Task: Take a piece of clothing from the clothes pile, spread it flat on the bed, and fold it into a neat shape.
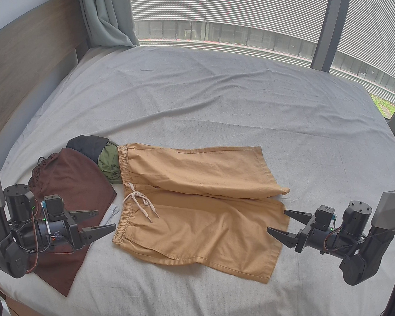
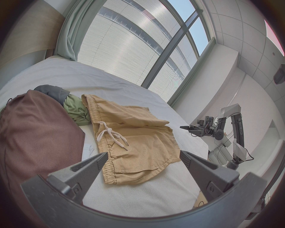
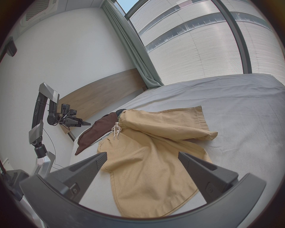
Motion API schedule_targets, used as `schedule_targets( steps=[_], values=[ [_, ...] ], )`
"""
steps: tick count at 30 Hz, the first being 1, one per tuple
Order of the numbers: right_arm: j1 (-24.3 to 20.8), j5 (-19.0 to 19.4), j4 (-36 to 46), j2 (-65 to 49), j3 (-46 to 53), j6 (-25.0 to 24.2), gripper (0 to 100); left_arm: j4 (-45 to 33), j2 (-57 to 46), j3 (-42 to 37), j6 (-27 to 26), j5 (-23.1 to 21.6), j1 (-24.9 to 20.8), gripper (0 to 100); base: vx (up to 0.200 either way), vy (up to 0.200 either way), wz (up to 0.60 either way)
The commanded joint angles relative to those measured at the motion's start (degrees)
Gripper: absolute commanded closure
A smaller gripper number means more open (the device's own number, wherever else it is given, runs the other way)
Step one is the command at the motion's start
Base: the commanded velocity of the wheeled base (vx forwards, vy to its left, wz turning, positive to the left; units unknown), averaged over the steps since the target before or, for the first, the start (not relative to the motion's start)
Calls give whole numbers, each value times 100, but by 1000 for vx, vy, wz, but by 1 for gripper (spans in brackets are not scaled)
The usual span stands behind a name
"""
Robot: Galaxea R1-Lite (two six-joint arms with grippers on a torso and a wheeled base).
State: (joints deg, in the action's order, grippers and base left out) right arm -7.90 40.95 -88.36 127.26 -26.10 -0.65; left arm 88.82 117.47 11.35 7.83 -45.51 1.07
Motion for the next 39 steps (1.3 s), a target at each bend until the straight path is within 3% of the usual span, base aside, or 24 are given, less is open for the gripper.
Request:
schedule_targets(
  steps=[1,21,39],
  values=[
    [-63,1,3,-43,17,56,0,4,233,-1,8,-2,7,0,0,0,0],
    [-142,-25,-6,-96,-9,65,0,4,988,403,26,68,77,0,0,0,0],
    [-150,-25,-6,-61,0,65,0,4,1955,966,685,341,69,0,0,0,0]
  ],
)
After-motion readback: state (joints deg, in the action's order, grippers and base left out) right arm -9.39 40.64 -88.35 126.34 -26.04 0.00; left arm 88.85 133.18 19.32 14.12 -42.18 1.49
